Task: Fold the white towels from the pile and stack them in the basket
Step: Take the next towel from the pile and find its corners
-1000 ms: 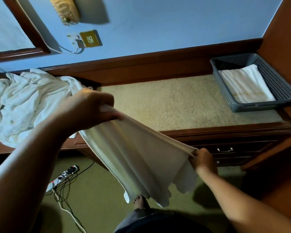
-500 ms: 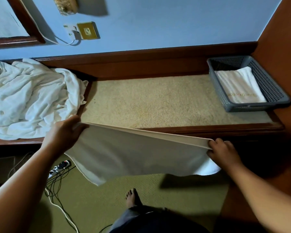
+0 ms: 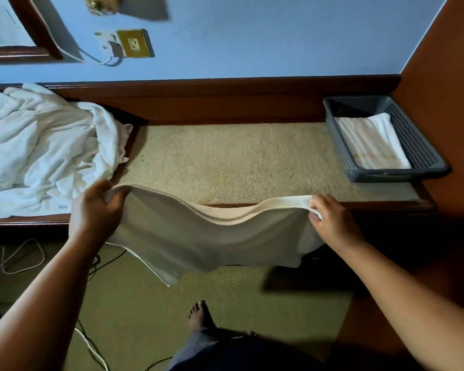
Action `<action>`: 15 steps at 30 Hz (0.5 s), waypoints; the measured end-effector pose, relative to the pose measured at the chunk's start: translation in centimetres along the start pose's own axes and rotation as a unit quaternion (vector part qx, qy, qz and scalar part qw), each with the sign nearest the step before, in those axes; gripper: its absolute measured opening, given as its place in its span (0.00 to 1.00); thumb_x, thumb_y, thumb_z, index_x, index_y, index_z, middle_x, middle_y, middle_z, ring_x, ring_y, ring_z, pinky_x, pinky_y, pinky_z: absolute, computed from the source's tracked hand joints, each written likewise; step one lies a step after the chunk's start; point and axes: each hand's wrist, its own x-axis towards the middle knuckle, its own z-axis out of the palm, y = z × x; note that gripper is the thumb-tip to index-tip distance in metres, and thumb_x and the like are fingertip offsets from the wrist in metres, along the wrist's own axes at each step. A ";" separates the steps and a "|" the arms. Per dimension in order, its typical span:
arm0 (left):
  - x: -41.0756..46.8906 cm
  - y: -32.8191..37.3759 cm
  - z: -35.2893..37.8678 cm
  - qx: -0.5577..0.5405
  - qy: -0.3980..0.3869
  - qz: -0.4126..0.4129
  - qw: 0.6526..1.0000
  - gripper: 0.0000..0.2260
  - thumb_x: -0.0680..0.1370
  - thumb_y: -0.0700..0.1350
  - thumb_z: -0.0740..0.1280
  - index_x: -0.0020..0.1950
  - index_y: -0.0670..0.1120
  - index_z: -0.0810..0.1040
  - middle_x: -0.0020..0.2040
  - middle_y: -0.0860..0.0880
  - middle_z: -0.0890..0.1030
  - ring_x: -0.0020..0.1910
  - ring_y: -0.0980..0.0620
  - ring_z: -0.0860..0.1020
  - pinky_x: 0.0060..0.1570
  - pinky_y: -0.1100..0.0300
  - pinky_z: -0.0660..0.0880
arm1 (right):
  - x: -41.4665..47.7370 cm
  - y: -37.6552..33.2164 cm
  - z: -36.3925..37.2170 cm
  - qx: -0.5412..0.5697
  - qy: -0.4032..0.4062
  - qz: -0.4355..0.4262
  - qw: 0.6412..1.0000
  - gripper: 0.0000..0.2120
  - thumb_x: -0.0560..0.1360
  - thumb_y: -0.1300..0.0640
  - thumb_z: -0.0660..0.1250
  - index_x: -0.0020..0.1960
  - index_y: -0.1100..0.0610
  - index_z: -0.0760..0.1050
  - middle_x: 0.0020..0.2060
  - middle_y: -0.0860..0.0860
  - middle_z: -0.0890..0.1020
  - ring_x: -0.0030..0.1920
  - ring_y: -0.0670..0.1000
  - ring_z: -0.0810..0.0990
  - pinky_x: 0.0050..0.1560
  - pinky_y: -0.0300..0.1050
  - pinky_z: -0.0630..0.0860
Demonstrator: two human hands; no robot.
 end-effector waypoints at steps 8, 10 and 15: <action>0.2 -1.6 -0.1 0.075 -0.008 0.053 0.996 0.15 0.78 0.59 0.68 0.43 0.49 0.72 0.38 0.40 0.78 0.40 0.34 0.77 0.37 0.47 0.72 | 0.0 6.1 -0.8 -0.121 -0.005 0.079 0.989 0.17 0.72 0.53 0.67 0.31 0.64 0.77 0.30 0.62 0.75 0.25 0.64 0.76 0.26 0.49 0.72; 0.5 -2.3 0.2 0.130 -0.008 0.079 0.988 0.11 0.80 0.52 0.68 0.46 0.46 0.74 0.42 0.38 0.79 0.41 0.34 0.77 0.36 0.49 0.70 | 1.3 5.9 -0.8 -0.111 0.001 0.135 0.985 0.12 0.71 0.63 0.72 0.32 0.68 0.76 0.33 0.66 0.75 0.30 0.66 0.77 0.32 0.50 0.72; 1.3 -4.9 0.2 0.186 -0.035 -0.051 0.981 0.08 0.81 0.50 0.63 0.53 0.46 0.74 0.51 0.38 0.77 0.45 0.31 0.78 0.39 0.46 0.72 | 4.3 5.9 0.2 -0.057 0.016 0.201 0.978 0.11 0.68 0.60 0.67 0.34 0.69 0.77 0.34 0.69 0.78 0.35 0.66 0.77 0.37 0.50 0.70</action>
